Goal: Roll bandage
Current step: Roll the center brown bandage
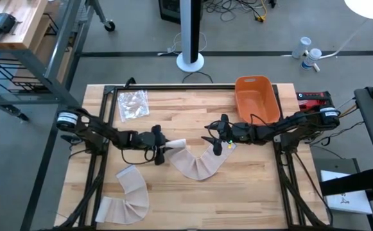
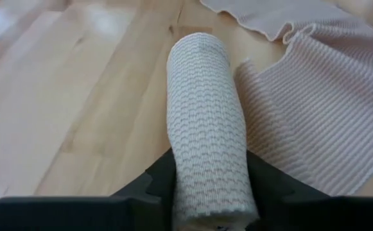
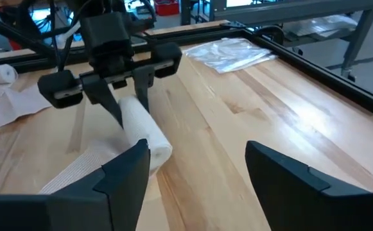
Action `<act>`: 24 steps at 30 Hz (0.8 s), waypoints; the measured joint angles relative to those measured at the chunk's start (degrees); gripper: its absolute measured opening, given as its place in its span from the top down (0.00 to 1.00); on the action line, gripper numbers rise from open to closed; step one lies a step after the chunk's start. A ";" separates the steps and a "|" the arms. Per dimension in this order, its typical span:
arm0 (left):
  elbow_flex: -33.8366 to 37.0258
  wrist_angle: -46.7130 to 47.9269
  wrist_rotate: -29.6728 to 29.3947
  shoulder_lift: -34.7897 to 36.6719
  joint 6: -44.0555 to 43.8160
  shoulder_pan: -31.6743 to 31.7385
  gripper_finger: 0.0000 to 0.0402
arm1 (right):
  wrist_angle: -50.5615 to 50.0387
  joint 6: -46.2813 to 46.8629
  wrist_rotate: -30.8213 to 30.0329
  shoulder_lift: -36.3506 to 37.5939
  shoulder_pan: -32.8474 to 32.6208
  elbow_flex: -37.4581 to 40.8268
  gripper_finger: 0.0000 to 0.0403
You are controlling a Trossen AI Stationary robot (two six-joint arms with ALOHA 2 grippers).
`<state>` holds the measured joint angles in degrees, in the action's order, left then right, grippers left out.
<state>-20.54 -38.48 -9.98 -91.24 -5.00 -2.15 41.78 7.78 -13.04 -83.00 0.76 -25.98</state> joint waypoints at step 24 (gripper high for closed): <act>-29.01 57.95 -8.52 29.56 10.74 0.38 0.72 | -12.96 -13.07 2.55 5.69 0.02 -18.04 0.32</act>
<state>-49.55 19.47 -18.49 -61.68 5.74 -1.78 28.83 -5.29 -10.48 -77.31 0.78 -44.02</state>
